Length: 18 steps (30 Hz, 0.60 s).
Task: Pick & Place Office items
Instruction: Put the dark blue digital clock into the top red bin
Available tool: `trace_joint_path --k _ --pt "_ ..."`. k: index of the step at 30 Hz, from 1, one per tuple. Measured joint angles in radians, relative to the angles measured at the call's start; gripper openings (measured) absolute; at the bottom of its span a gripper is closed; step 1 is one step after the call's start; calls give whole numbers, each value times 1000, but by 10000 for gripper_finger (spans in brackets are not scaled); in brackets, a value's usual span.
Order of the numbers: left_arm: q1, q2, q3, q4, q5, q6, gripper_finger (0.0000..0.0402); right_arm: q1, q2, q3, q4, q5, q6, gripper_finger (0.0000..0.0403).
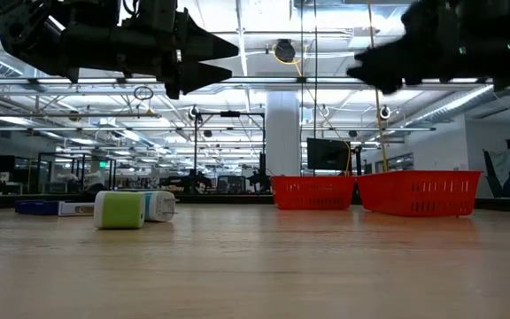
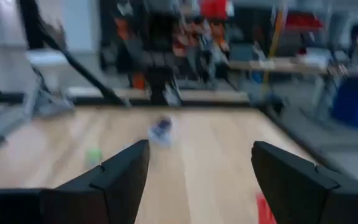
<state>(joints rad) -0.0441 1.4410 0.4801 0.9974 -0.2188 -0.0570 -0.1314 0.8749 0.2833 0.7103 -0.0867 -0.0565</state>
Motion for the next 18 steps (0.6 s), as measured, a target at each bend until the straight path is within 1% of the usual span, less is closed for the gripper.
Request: trace_joint_path --k 2,6,8,9,11,13,16,18 --pt "0 0 0 -1 0 -3 315 0 -1 30 2 -23 -28 269" --pt "-8 0 0 -28 34 -61 315 0 0 61 -3 -17 -95 269" --pt "-14 -2 0 -81 35 -95 315 -3 0 66 3 -17 -114 267" --pt "-18 -17 0 -136 35 -105 315 -6 0 66 2 -17 -114 266" --pt "-32 -64 4 -265 28 -119 315 -14 1 66 -5 -17 -108 264" --pt "-50 -105 27 -430 -21 -138 315 -23 1 66 -19 -16 -102 263" --pt "-76 -168 66 -777 -123 -178 315 -36 3 67 -32 -15 -102 263" --pt "-90 -211 105 -1018 -174 -240 315 -46 7 67 -40 -16 -103 263"
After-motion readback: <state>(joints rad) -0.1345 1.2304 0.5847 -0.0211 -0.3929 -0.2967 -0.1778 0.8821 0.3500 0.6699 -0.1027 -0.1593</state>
